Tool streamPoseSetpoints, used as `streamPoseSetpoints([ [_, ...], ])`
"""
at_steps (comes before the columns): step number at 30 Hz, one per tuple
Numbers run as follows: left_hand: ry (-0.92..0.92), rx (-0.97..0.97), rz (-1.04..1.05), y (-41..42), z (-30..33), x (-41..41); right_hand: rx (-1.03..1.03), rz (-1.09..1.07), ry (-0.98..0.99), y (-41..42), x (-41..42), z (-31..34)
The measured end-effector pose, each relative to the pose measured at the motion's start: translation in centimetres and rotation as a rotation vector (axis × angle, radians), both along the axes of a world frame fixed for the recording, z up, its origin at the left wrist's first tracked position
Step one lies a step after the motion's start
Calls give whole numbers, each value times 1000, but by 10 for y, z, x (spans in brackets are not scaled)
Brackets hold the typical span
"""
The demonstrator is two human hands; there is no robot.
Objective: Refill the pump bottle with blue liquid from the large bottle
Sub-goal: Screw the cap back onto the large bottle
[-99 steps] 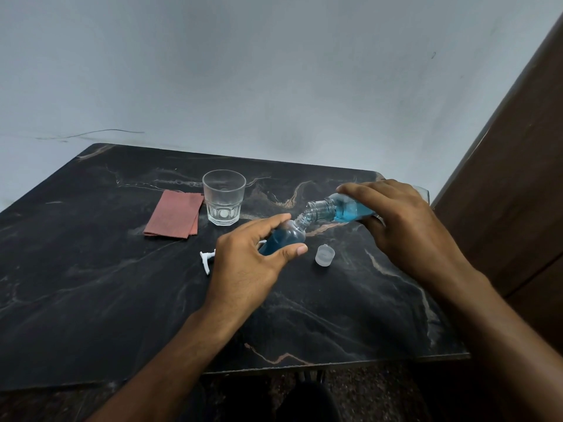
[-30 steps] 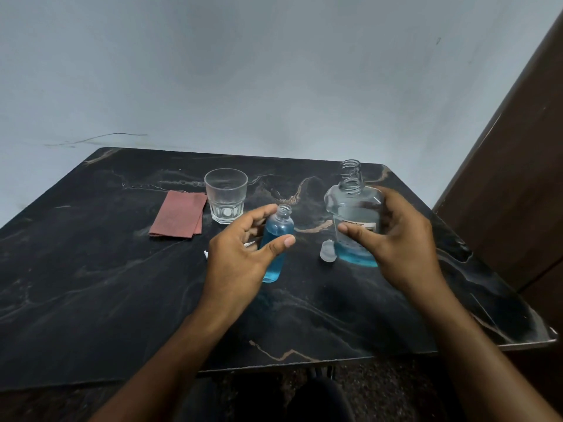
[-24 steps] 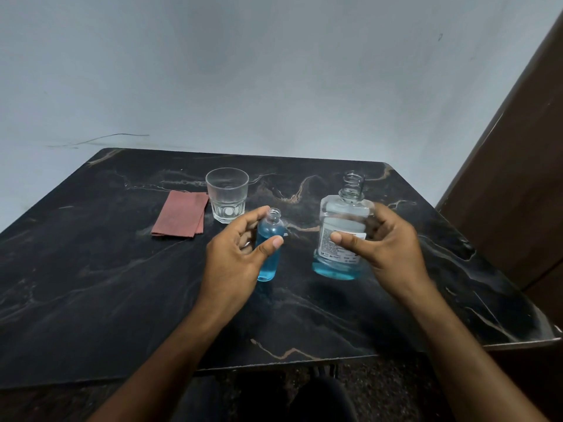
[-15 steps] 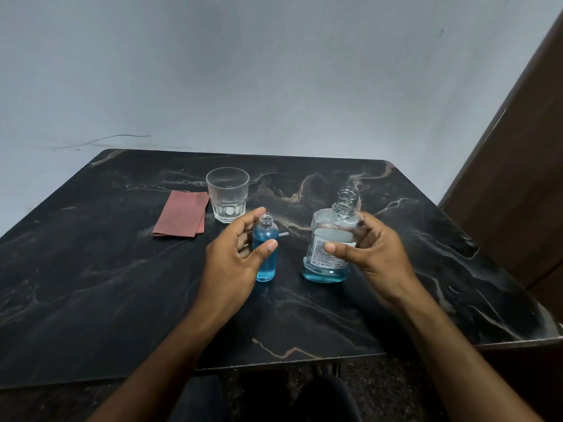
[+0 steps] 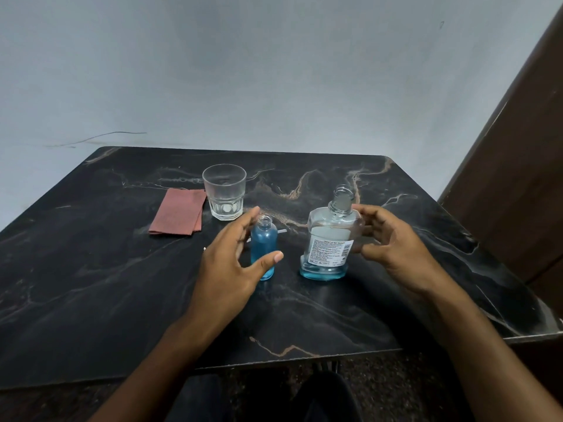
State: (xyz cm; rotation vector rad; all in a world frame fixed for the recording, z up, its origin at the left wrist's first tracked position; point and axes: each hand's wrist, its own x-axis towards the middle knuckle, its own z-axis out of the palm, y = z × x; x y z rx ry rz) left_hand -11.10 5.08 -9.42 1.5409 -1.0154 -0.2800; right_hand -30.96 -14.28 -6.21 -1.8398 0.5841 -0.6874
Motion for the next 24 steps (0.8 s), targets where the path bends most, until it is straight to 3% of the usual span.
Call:
streamPoseSetpoints([
  [4, -354, -103, 174, 7, 18, -7, -122, -127, 143, -9, 11, -4],
  [8, -508, -236, 123, 3, 45, -23, -227, -53, 365, -15, 27, -10],
  [12, -333, -172, -29, -12, 59, -45, -338, -121, 444, -20, 36, -16],
  [16, -126, -59, -81, -32, 55, -60, -295, -153, 366, -20, 32, -20],
  [21, -83, 13, -35, -46, 44, -62, -19, -232, 70, -20, 21, -6],
  [24, -21, 17, -38, -53, 40, -60, 2, -227, -58, -16, 15, 15],
])
